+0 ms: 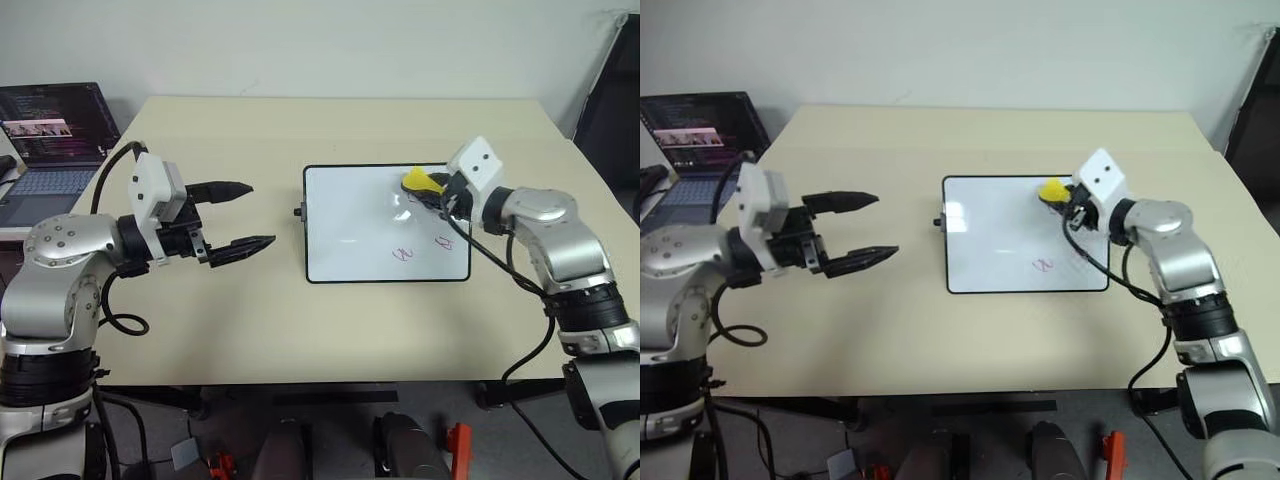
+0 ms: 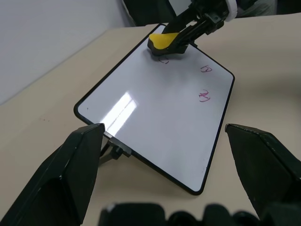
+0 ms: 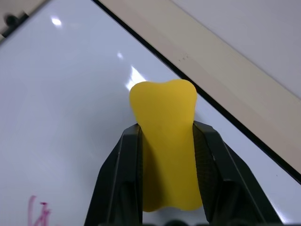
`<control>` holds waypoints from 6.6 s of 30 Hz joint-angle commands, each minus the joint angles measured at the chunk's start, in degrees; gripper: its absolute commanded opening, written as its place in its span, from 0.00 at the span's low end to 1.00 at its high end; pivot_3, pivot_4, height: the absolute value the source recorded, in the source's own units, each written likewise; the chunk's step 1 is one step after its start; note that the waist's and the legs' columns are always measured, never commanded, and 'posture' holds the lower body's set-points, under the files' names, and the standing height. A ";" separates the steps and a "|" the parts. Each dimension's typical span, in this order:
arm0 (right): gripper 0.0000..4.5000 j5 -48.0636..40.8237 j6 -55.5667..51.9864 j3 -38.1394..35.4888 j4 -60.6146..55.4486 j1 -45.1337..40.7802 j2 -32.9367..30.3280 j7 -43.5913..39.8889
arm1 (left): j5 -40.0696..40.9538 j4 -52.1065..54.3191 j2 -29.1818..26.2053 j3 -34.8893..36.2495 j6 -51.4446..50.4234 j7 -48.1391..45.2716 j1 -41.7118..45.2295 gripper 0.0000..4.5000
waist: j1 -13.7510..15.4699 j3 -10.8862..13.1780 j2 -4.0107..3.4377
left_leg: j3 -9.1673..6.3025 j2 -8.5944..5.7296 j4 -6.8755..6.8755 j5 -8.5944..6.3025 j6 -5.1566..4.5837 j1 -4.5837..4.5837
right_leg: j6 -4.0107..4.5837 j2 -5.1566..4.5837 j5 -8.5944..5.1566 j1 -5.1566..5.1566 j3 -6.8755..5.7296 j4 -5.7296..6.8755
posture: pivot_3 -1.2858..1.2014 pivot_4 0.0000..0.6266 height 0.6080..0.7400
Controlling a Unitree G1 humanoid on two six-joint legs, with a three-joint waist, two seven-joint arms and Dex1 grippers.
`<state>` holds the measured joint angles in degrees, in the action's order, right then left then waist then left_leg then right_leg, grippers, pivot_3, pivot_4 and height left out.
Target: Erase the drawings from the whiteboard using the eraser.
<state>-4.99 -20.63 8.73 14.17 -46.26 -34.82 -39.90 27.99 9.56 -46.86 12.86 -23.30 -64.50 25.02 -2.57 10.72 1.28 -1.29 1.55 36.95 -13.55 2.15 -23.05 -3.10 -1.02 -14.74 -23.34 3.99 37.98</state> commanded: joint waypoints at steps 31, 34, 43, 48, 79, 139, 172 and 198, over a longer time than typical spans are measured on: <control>0.24 14.91 19.65 4.40 21.32 -4.30 3.85 4.25 | 1.18 0.27 0.64 -1.34 1.11 2.97 3.71 1.00 | -1.13 -0.29 0.46 | 0.02 0.06 0.01 0.69 -0.21 0.28 | -0.03 0.13 0.56 0.16 0.10 0.06 | 0.52 0.24 1.00; 0.24 13.37 18.58 5.77 15.34 -0.38 3.74 -1.67 | 1.33 0.75 0.46 -1.15 0.71 3.07 3.36 1.00 | -1.21 -0.32 0.51 | 0.01 0.07 -0.04 0.67 -0.19 0.27 | -0.05 0.13 0.55 0.16 0.09 0.02 | 0.52 0.24 1.00; 0.24 13.03 14.21 3.59 10.45 0.86 4.37 -2.27 | 1.20 0.81 0.12 -1.35 0.10 3.19 3.75 1.00 | -1.98 -0.31 0.50 | -0.01 0.10 0.04 0.67 -0.20 0.31 | -0.02 0.19 0.54 0.16 0.11 0.09 | 0.52 0.24 1.00; 0.24 5.49 9.17 -2.34 2.67 -1.89 2.65 -6.60 | 0.95 0.16 0.16 -1.88 0.09 3.11 4.78 1.00 | -1.95 -0.28 0.48 | -0.02 0.09 0.04 0.69 -0.20 0.23 | -0.02 0.18 0.56 0.12 0.11 0.06 | 0.52 0.24 1.00; 0.24 -9.54 -6.40 -14.77 -18.57 16.46 -21.53 -20.62 | 1.28 -0.18 -0.48 -3.00 0.07 1.30 4.73 1.00 | -0.54 -0.14 0.34 | 0.00 0.07 -0.06 0.02 -0.09 0.04 | 0.14 0.08 -0.05 -0.03 0.01 0.00 | 0.52 0.24 1.00; 0.24 5.65 14.84 -4.58 0.94 13.42 -4.01 -2.69 | 1.07 -0.92 0.70 -6.59 -0.37 0.88 6.59 1.00 | 0.22 -0.14 0.34 | -0.02 0.03 0.01 0.02 -0.08 0.10 | 0.15 0.06 -0.04 0.05 -0.02 0.09 | 0.52 0.24 1.00; 0.23 13.30 14.63 0.14 5.61 13.73 -7.16 -2.39 | -0.03 -3.10 1.35 -7.72 0.76 0.73 7.96 1.00 | -0.77 -0.54 0.87 | 0.07 0.06 0.16 0.59 -0.23 0.33 | 0.13 0.14 0.40 0.25 0.15 0.04 | 0.52 0.24 1.00; 0.22 9.23 11.59 0.36 -2.69 19.12 -8.19 -10.32 | -0.22 -3.10 1.55 -7.40 1.08 0.60 7.63 1.00 | -0.85 -0.60 0.97 | 0.07 0.10 0.07 0.60 -0.25 0.30 | -0.03 0.19 0.54 0.19 0.17 0.00 | 0.52 0.24 1.00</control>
<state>5.32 -6.99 8.09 13.08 -28.87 -42.65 -47.17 27.71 5.15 -44.95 4.44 -23.12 -64.17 31.84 -3.42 10.12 2.25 -1.23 1.66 37.01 -12.95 1.90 -22.74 -3.15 -0.82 -14.20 -23.15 4.16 37.98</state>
